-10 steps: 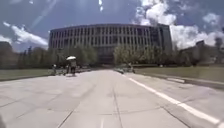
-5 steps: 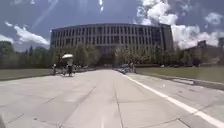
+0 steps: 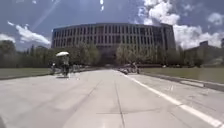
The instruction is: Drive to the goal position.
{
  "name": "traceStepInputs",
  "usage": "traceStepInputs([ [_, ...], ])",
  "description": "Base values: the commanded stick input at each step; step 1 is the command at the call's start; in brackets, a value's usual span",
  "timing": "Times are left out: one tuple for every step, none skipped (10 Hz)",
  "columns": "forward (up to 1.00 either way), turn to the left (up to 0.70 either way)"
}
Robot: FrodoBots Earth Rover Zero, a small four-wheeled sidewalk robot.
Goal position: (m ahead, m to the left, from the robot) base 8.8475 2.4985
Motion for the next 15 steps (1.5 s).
traceStepInputs([
  [0.7, -0.29],
  [0.7, -0.11],
  [0.7, -0.01],
  [0.7, 0.0],
  [0.7, 0.0],
  [0.7, 0.0],
  [0.7, 0.0],
  [0.7, 0.0],
  [0.7, 0.0],
  [0.7, 0.0],
  [0.7, 0.0],
  [0.7, 0.0],
  [0.7, 0.0],
  [0.7, 0.06],
  [0.7, 0.06],
])
